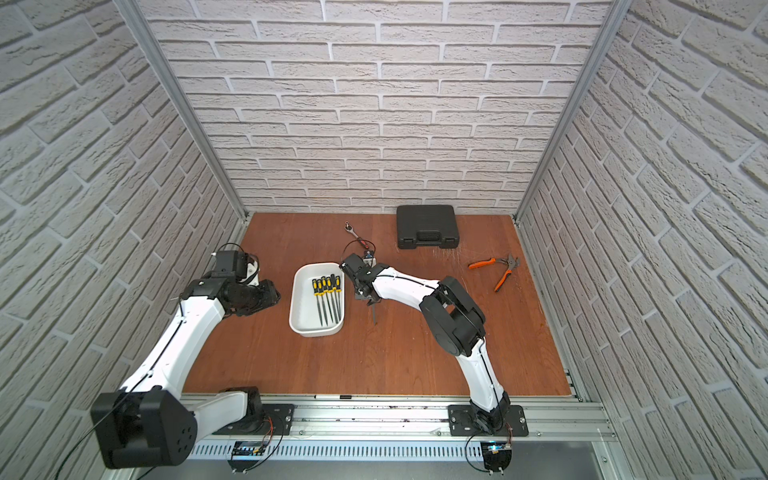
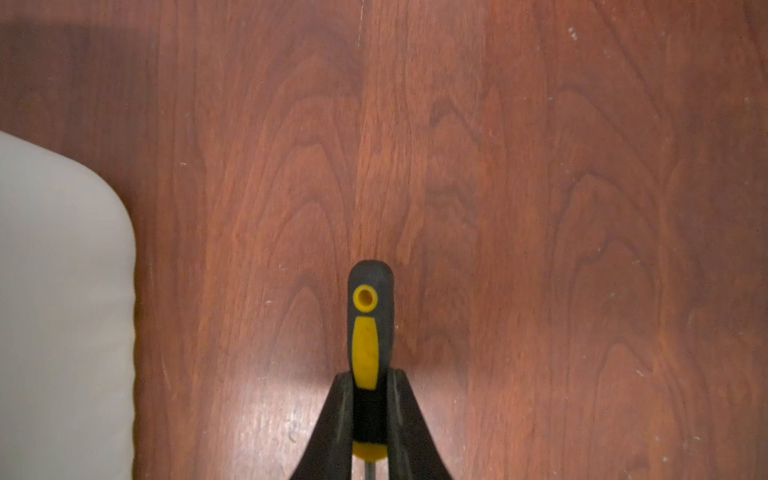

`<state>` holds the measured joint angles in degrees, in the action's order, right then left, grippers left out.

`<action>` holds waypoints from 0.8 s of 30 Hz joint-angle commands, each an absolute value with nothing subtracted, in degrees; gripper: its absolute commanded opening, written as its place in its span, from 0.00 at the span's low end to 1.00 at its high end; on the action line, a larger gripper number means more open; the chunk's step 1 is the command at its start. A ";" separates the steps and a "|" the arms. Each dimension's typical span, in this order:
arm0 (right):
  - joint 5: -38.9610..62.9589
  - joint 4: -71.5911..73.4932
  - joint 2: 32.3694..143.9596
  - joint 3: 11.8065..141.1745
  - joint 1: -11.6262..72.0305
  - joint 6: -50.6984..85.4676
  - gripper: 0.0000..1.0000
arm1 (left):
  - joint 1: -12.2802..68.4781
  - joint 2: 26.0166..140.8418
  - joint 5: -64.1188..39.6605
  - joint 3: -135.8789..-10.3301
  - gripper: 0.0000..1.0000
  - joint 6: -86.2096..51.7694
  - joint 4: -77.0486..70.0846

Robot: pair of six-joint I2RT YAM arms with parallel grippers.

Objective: Take the file tool out of the storage box
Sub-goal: Place the file tool at the center of the board.

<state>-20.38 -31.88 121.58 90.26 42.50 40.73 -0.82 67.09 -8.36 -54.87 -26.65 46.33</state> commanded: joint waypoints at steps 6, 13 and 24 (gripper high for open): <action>-18.76 -29.19 121.83 89.45 41.90 44.28 0.04 | -0.53 67.28 -8.88 -54.90 0.53 -26.28 46.54; -17.88 -30.40 123.38 91.04 41.75 44.06 0.22 | -0.43 67.22 -8.88 -54.87 0.53 -26.25 46.55; -18.50 -31.33 121.69 91.82 41.64 42.27 0.35 | -0.43 66.62 -8.40 -54.59 0.53 -26.10 46.81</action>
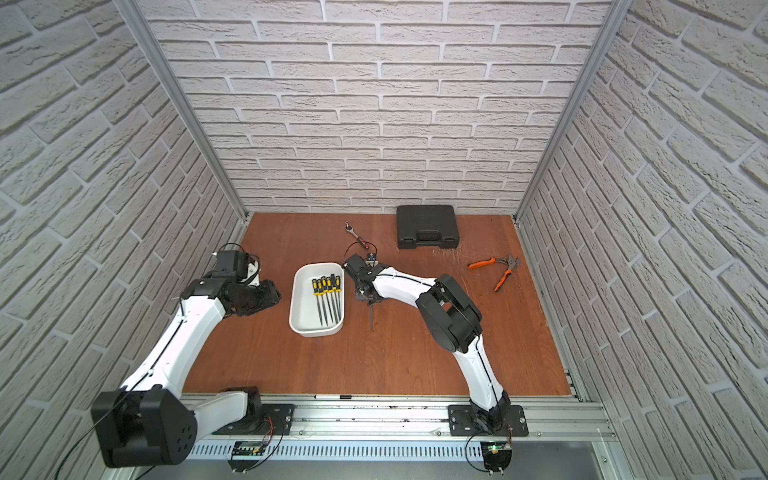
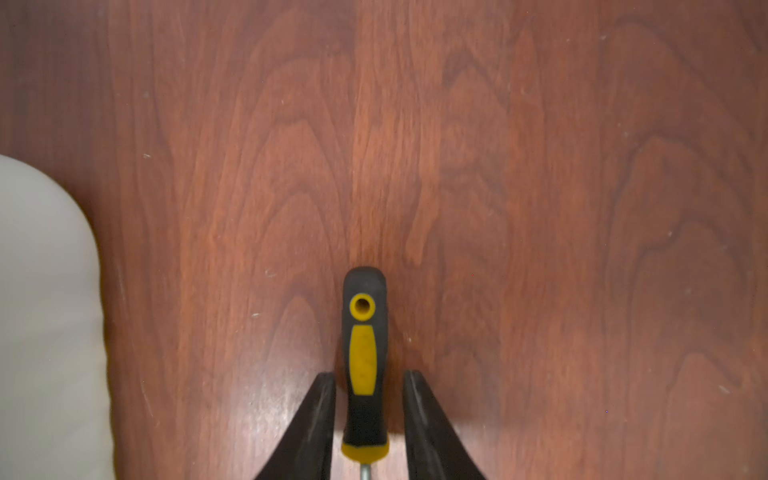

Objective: Take the file tool out of the storage box
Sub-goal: Place the file tool at the center of the board.

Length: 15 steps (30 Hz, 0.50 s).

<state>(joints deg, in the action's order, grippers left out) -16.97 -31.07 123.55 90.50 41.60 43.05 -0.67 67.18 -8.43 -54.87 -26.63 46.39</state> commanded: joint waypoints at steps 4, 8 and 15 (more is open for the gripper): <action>-19.62 -31.58 118.72 94.73 42.90 38.26 0.36 | -0.43 66.11 -8.18 -54.44 0.53 -26.28 46.56; -17.15 -31.29 118.95 102.15 45.92 30.54 0.35 | -0.43 66.00 -8.26 -54.14 0.53 -27.02 45.78; -8.35 -30.95 126.94 115.26 49.37 25.92 0.31 | -0.44 65.27 -8.35 -54.02 0.53 -27.25 45.91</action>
